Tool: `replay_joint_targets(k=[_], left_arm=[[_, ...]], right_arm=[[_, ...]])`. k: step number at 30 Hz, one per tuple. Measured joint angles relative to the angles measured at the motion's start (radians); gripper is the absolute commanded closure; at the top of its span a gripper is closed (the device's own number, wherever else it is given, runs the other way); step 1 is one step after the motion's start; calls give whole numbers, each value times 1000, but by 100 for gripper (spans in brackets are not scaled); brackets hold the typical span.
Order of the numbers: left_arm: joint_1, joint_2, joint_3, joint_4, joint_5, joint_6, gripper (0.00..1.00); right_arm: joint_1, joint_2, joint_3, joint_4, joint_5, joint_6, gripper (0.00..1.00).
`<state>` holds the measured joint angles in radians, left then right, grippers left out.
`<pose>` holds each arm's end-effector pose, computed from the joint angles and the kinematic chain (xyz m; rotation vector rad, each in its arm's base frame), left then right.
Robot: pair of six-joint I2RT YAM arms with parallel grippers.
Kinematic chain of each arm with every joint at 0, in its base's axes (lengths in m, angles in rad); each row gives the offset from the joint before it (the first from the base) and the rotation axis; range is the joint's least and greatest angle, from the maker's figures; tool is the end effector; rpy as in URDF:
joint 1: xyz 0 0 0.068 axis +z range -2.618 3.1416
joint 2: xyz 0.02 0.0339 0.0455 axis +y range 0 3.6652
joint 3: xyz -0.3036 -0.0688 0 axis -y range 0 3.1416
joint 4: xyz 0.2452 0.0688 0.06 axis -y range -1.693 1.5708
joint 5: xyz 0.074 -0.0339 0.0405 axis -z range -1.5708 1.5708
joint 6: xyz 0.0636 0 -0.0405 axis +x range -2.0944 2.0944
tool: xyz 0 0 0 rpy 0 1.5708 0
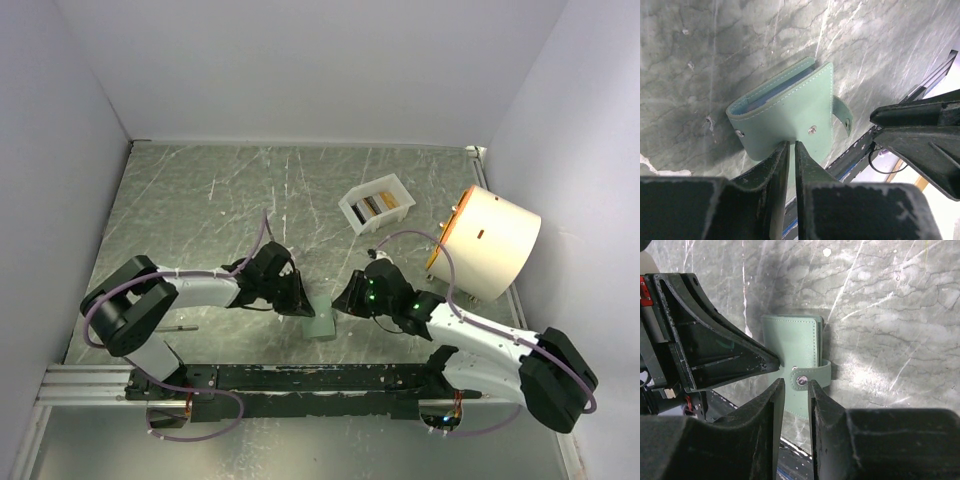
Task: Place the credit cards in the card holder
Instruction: Close the card holder at the center of the board.
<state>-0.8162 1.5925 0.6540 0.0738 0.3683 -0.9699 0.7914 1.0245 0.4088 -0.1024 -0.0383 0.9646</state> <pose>0.1932 -0.2389 0.1532 -0.0230 2.7666 -1.1147 0.1393 0.1445 0.1898 0.1928 2.4702 0.8962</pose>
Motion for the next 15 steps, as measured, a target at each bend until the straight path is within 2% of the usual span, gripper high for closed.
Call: replay_joint_targets(k=[15], left_arm=[[8,16,3,14,19,2,78]], right_arm=[[-21,131,-13,116,-99,-42,80]])
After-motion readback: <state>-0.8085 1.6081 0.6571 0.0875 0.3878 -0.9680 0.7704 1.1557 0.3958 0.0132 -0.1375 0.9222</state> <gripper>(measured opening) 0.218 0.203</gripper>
